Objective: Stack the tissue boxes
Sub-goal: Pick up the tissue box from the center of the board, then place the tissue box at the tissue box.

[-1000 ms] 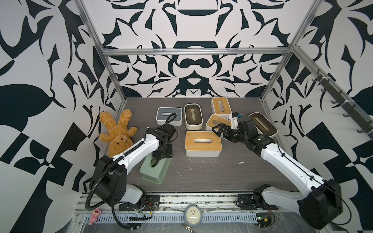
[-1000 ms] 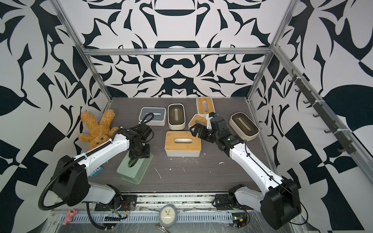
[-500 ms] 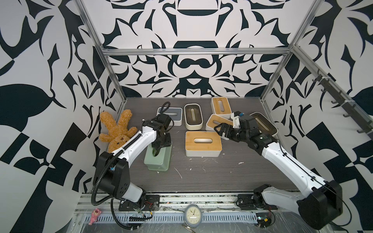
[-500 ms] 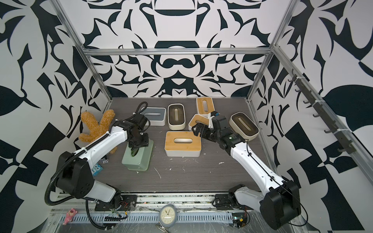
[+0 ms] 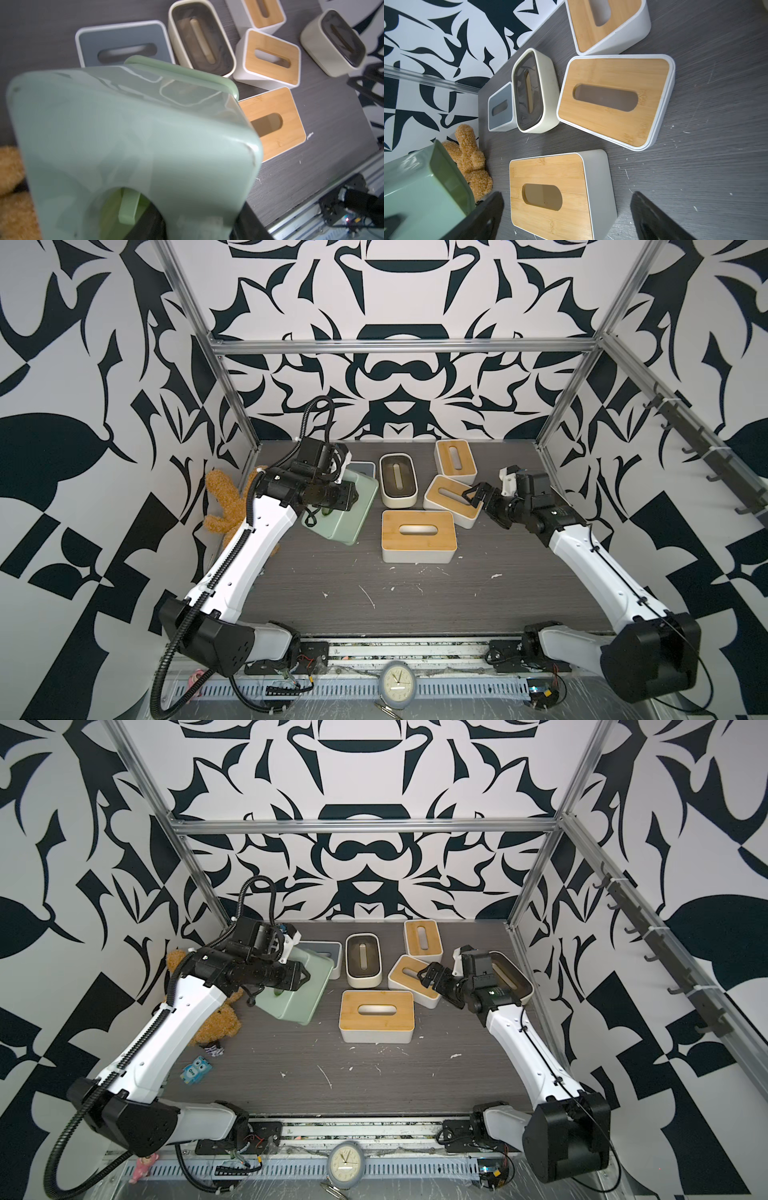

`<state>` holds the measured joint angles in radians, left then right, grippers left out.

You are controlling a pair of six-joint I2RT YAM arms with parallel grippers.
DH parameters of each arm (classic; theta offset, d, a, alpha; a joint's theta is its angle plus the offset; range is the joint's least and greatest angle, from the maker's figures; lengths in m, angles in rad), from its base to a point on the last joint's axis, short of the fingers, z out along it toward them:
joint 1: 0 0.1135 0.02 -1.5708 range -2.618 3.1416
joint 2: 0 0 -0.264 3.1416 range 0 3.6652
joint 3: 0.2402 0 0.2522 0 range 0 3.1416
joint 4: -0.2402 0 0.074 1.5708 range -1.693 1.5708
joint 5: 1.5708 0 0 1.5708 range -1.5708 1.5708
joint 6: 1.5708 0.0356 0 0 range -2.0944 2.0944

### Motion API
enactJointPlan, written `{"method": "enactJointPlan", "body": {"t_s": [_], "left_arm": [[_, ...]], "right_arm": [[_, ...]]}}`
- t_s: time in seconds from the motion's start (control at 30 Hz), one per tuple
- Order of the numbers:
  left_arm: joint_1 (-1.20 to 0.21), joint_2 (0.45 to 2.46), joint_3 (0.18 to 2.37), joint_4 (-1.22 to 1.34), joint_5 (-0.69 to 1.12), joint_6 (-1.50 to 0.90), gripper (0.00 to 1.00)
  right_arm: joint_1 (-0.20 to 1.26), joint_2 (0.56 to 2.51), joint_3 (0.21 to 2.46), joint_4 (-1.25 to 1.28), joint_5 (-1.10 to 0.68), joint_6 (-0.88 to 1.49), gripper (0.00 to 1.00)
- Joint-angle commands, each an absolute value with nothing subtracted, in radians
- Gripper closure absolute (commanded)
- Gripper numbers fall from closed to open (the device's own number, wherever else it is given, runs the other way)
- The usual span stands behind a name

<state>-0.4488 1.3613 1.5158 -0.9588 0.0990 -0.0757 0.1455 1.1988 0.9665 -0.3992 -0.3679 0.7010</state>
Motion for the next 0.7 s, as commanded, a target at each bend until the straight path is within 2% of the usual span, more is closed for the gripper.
{"method": "enactJointPlan", "body": {"t_s": [0.0,0.1,0.37,0.67], "left_arm": [[-0.54,1.387,1.577,-0.973,0.156,0.173,0.56],[-0.633,1.447,1.648,-1.0,0.136,0.296,0.56],[-0.777,1.687,1.891,-1.136,0.132,0.447,0.55],[-0.883,1.937,2.145,-1.349,0.057,0.55,0.56]], "right_arm": [[0.122,1.187,0.979,-0.396,-0.414,0.711,0.02],[0.106,1.179,0.976,-0.406,-0.417,0.71,0.02],[0.075,1.152,0.973,-0.437,-0.418,0.69,0.02],[0.071,1.131,0.969,-0.475,-0.397,0.658,0.02]]}}
